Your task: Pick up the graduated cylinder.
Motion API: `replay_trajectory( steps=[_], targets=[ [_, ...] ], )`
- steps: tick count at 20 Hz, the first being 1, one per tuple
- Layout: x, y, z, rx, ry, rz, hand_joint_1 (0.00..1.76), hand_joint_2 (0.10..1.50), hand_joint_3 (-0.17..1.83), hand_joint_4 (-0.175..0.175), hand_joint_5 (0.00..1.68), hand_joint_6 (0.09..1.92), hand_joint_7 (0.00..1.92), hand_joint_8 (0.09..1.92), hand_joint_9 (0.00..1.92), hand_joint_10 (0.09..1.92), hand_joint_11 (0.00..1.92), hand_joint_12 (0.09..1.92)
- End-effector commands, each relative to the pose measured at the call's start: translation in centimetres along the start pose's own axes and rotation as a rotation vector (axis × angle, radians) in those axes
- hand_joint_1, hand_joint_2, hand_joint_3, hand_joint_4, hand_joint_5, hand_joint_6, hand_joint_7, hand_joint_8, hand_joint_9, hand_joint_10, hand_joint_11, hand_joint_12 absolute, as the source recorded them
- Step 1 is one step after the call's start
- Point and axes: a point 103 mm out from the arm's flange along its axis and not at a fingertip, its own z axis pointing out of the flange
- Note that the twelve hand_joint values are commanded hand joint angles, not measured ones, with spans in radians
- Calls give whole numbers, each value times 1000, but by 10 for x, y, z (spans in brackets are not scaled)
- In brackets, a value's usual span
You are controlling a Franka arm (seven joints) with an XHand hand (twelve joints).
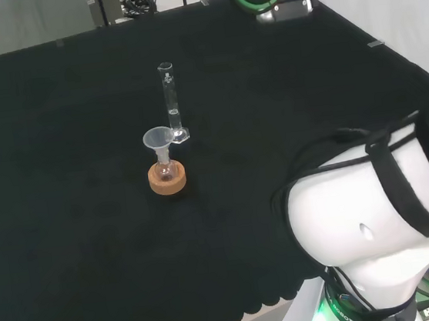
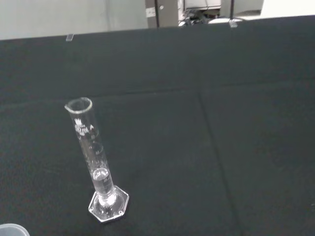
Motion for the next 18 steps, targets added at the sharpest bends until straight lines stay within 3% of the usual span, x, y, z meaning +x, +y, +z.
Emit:
replay_trajectory(
  steps=[1,6,13,18],
  targets=[
    [-15,60,64,-2,57,-101,180,1150,256,-18,376,87,136,555,338,639,151,1364],
    [-12,81,98,36,92,-139,214,1131,248,-21,383,87,143,559,347,638,150,1364],
    [-11,87,134,64,146,-179,245,1108,239,-23,373,87,143,560,352,635,149,1364],
    [-13,88,158,79,241,-185,303,1072,227,-26,358,87,143,562,356,633,151,1364]
  ],
)
